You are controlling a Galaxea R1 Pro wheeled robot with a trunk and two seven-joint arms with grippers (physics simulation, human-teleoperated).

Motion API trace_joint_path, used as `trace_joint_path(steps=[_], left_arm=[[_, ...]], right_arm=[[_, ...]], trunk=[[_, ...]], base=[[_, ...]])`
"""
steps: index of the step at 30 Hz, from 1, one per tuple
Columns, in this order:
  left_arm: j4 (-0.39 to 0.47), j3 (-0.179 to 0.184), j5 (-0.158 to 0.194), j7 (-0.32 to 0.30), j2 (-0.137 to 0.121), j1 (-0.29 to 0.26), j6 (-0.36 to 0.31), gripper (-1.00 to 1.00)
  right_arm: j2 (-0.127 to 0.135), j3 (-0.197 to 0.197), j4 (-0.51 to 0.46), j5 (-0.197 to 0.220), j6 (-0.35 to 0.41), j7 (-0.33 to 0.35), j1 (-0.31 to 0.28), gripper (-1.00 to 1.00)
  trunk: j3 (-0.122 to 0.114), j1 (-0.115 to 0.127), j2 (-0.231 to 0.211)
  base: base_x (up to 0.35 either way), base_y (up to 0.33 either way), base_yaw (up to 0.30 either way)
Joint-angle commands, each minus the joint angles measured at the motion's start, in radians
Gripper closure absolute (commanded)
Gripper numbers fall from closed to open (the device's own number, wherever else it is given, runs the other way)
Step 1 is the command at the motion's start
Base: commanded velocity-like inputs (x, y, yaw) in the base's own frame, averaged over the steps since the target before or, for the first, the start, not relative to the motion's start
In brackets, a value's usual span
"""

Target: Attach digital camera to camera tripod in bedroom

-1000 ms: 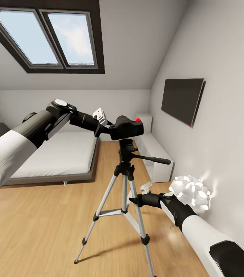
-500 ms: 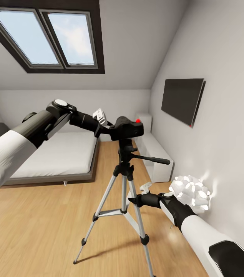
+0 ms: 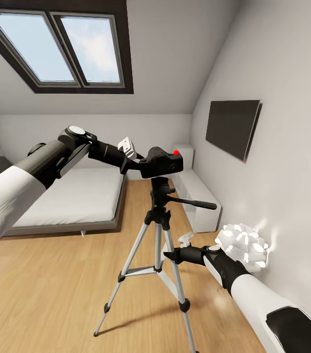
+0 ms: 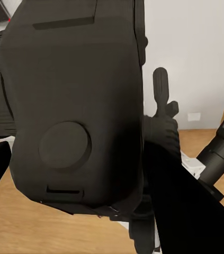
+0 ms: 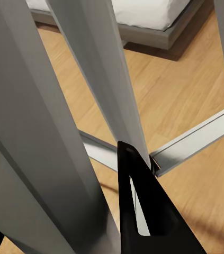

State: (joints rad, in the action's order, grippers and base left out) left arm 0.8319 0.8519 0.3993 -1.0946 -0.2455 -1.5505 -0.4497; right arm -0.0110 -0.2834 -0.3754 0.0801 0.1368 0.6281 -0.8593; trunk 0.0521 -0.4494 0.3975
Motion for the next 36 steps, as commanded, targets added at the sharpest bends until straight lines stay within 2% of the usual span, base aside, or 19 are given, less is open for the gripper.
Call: trace_joint_path(steps=[1, 21, 22, 36], left_arm=[[0.001, 0.004, 0.009, 0.001, -0.001, -0.002, -0.008, 1.0], [0.0, 0.004, 0.009, 0.001, -0.002, -0.002, -0.009, 1.0], [0.0, 0.004, 0.009, 0.001, -0.002, -0.002, -0.009, -1.0], [0.0, 0.004, 0.009, 0.001, -0.002, -0.002, -0.009, -1.0]], right_arm=[[0.0, -0.002, -0.002, 0.013, 0.009, -0.001, -0.001, 1.0], [0.0, -0.001, -0.002, 0.013, 0.009, -0.001, -0.001, 1.0], [0.001, -0.001, -0.002, 0.013, 0.009, -0.001, -0.001, 1.0], [0.002, -0.001, -0.002, 0.013, 0.009, -0.001, -0.001, 1.0]], trunk=[[0.002, -0.001, 0.003], [0.002, -0.001, 0.003], [0.002, -0.001, 0.003], [0.002, -0.001, 0.003]], base=[[0.0, 0.0, 0.0], [0.0, 0.0, 0.0], [0.0, 0.0, 0.0], [0.0, 0.0, 0.0]])
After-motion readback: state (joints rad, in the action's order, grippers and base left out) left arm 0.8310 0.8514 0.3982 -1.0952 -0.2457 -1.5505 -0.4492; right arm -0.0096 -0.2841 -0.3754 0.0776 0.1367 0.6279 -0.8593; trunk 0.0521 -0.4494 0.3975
